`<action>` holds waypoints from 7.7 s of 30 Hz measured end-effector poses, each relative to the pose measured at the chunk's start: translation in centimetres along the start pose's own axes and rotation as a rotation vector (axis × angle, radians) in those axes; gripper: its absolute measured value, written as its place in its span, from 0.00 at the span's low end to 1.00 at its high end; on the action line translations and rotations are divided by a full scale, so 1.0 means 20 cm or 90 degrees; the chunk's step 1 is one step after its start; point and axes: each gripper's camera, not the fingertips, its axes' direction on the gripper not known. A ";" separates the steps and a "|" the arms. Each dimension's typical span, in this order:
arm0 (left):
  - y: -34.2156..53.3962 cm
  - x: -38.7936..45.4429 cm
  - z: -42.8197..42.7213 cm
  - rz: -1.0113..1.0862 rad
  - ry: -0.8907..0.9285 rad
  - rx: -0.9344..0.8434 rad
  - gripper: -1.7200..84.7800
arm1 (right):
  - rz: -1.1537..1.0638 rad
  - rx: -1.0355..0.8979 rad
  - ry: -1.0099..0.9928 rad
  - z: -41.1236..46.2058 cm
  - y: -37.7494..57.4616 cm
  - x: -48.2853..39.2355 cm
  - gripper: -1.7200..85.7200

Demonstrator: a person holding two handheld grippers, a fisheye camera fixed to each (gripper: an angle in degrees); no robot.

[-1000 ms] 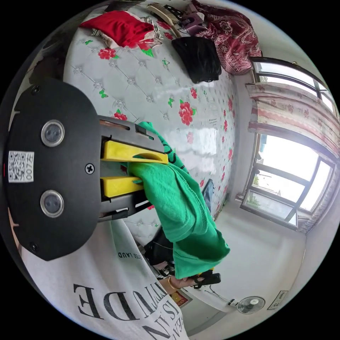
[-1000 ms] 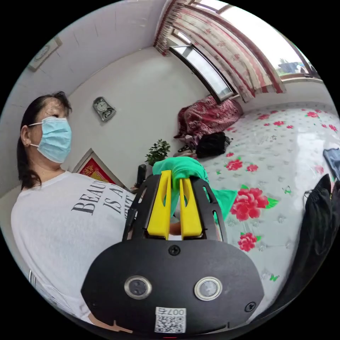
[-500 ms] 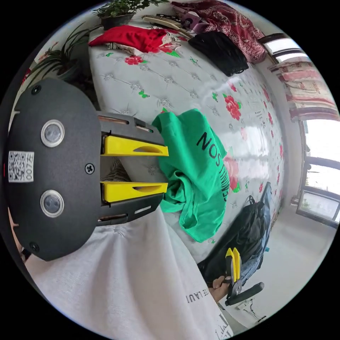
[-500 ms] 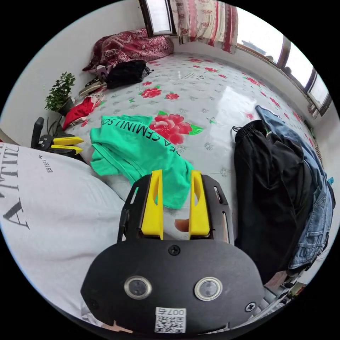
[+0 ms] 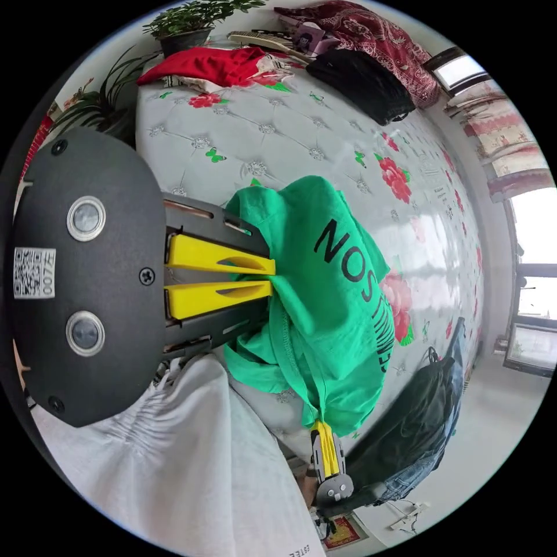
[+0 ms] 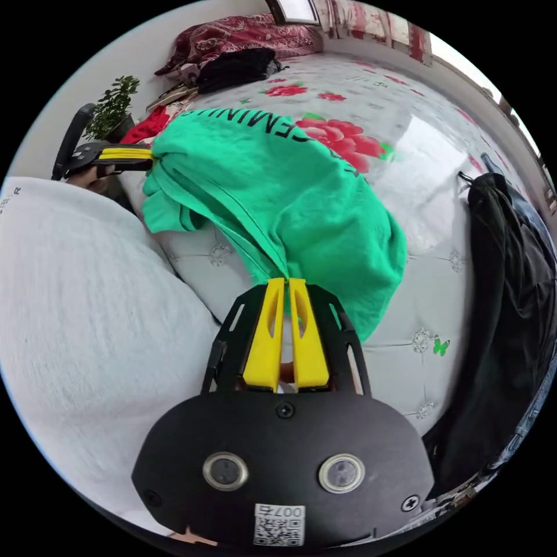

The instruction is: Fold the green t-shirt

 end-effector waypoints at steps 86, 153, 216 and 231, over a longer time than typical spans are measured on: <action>0.32 -1.35 -0.42 -0.683 0.452 0.264 0.02 | 0.327 0.135 -0.374 -0.40 -0.16 1.97 0.02; -0.13 -0.92 -0.48 -0.481 0.155 -0.057 0.02 | 0.420 0.065 -0.040 0.14 0.00 1.36 0.03; -0.20 -1.74 -0.54 -0.714 0.194 0.129 0.16 | 0.347 0.157 -0.262 0.58 -0.23 1.59 0.02; -0.38 -1.58 -0.47 -0.788 -0.016 0.057 0.04 | 0.292 0.137 -0.293 0.60 -0.13 1.48 0.02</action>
